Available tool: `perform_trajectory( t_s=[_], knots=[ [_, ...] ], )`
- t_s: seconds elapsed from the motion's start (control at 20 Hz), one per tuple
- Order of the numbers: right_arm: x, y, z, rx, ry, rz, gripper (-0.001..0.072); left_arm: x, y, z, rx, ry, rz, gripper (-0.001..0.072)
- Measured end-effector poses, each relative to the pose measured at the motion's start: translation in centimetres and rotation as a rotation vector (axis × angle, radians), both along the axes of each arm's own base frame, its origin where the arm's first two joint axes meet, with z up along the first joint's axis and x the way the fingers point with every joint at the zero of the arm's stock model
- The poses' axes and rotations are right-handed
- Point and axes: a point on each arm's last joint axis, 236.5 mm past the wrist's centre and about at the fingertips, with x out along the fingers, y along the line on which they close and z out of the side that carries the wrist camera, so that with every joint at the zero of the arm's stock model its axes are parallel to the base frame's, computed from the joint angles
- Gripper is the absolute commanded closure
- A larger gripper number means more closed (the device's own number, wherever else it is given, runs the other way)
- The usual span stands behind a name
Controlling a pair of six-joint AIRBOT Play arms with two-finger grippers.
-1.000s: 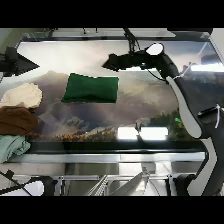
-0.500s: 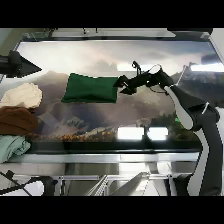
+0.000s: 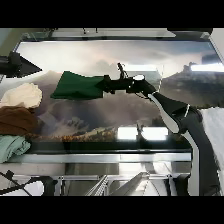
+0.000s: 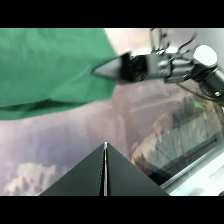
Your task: Fold the shirts.
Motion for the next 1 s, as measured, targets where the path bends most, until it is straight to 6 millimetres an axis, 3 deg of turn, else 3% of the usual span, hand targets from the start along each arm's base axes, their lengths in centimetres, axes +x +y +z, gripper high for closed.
perform_trajectory(
  t_s=[0.1,0.25,0.4,0.55,0.65,0.8,0.85,1.0],
  knots=[
    [1.0,-1.1,4.0,0.019,-0.073,-0.016,0.0691,-0.1,0.0,0.0,0.000,0.004,-0.004,0.0694],
    [2.7,-6.2,12.1,-0.065,-0.237,-0.074,0.0691,-0.4,-0.1,-0.1,-0.001,0.010,-0.012,0.0694],
    [4.3,-16.2,18.4,-0.271,-0.315,-0.228,0.0691,-0.7,-0.2,-0.2,-0.002,0.020,-0.024,0.0694],
    [3.5,-29.5,22.9,-0.459,-0.277,-0.437,0.0691,-0.8,-0.3,-0.2,-0.002,0.024,-0.030,0.0694],
    [1.0,-38.5,24.3,-0.564,-0.188,-0.575,0.0691,-0.9,-0.3,-0.2,-0.002,0.027,-0.033,0.0694],
    [-4.7,-49.3,22.8,-0.711,0.034,-0.708,0.0692,-1.0,-0.4,-0.3,-0.002,0.029,-0.035,0.0694],
    [-7.2,-52.5,21.8,-0.758,0.125,-0.740,0.0692,-1.0,-0.4,-0.3,-0.002,0.029,-0.035,0.0694],
    [-13.8,-59.4,20.2,-0.874,0.331,-0.827,0.0691,-1.0,-0.4,-0.3,-0.002,0.030,-0.036,0.0694]
  ],
)
